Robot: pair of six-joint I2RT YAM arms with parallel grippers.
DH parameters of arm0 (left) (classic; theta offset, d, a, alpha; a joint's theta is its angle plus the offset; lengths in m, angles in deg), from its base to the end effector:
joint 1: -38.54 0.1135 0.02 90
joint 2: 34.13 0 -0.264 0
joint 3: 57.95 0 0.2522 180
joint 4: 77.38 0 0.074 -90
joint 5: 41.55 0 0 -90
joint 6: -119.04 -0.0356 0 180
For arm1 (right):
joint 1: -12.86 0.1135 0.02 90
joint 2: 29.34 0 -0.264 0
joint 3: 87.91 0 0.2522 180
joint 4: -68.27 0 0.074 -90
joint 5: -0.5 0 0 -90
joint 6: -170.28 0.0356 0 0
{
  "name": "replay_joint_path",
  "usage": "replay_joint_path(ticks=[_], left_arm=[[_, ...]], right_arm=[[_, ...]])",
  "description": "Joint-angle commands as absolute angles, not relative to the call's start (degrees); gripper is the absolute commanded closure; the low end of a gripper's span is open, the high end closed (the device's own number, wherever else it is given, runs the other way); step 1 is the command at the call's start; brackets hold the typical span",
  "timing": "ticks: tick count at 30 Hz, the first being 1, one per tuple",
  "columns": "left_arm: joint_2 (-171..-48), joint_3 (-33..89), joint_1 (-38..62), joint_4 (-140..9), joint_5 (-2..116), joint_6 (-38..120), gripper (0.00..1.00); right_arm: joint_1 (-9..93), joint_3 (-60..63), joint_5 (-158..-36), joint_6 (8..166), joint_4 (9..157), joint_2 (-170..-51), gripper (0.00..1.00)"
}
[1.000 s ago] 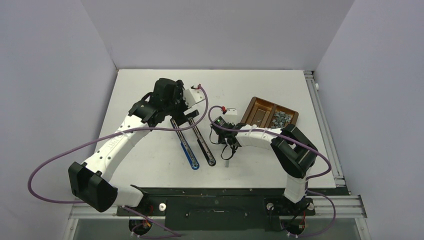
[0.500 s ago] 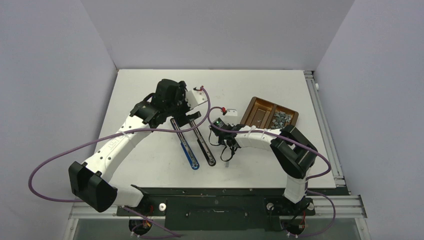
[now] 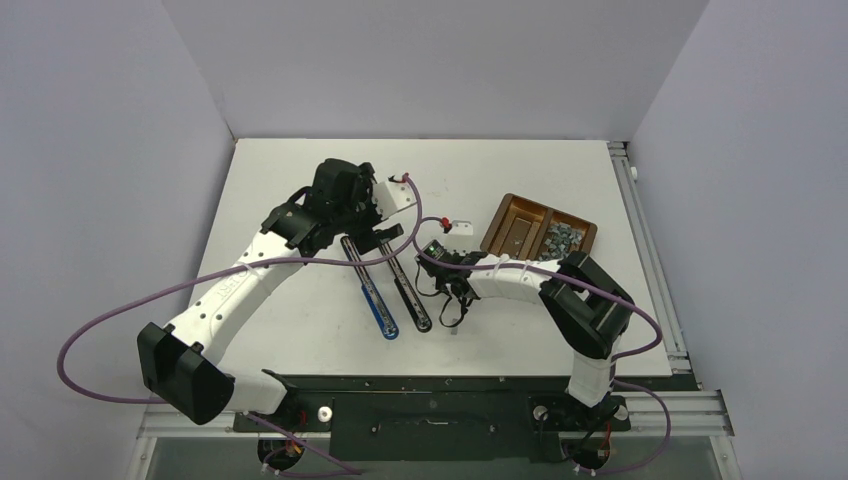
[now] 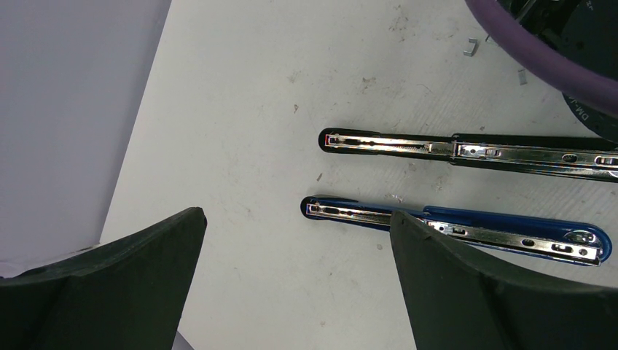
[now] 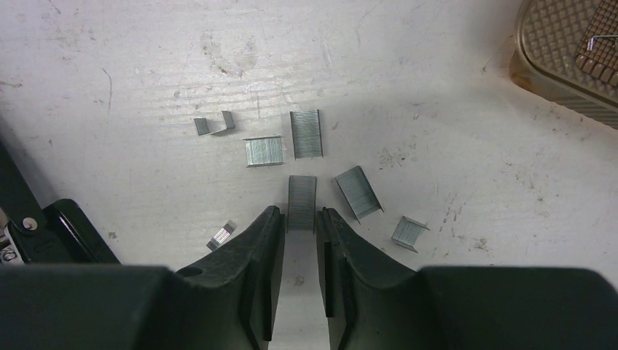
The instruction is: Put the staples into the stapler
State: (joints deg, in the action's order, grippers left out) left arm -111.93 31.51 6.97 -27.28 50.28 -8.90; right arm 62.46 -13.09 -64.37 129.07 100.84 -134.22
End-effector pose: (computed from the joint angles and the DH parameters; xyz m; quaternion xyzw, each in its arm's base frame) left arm 0.2525 -0.1565 0.3544 0.5190 0.7358 0.0098 0.4350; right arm 0.2415 0.2605 0.1480 0.0448 0.9487 0.0367 0.3109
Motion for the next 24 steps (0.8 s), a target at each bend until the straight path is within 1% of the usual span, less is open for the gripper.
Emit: replay_joint_path(ticks=[1, 3, 4, 5, 8, 11, 13, 17, 21, 24], left_arm=[[-110.36, 33.87, 6.64, -28.16, 50.65, -8.71, 0.04], [-110.24, 33.56, 6.63, -28.27, 50.73, -8.69, 0.04], [-110.14, 33.37, 6.63, -28.3, 50.83, -8.67, 0.04], [-109.98, 33.1, 6.63, -28.39, 51.02, -8.6, 0.04], [-109.44, 32.0, 6.66, -28.98, 51.87, -7.89, 0.04], [-108.1, 30.12, 6.63, -30.38, 53.49, -7.22, 0.04], [-106.44, 27.52, 6.63, -33.24, 54.27, -7.02, 0.04], [-101.71, 21.38, 6.61, -41.12, 57.41, -8.96, 0.04], [-96.04, 14.51, 5.85, -49.44, 61.93, -15.73, 0.04], [-92.18, 10.18, 4.39, -55.43, 65.44, -24.56, 0.04]], right_arm=[[63.04, -14.74, -66.11, 130.37, 104.75, -133.73, 0.78], [62.96, -14.79, -66.02, 130.38, 104.78, -133.76, 0.83], [62.89, -14.74, -65.99, 130.38, 104.81, -133.63, 0.88], [62.76, -14.78, -66.07, 130.33, 104.86, -133.4, 0.91], [62.4, -14.62, -67.01, 129.73, 104.71, -131.53, 0.91], [60.98, -13.62, -71.26, 127.69, 104.76, -127.66, 0.91], [58.68, -12.32, -77.04, 126.51, 105.33, -124.73, 0.91], [52.26, -11.27, -93.5, 124.89, 104.76, -117.9, 0.91], [46.83, -9.24, -105.43, 123.88, 106.44, -113.17, 0.91], [42.92, -8.87, -119.23, 124.08, 103.77, -109.76, 0.91]])
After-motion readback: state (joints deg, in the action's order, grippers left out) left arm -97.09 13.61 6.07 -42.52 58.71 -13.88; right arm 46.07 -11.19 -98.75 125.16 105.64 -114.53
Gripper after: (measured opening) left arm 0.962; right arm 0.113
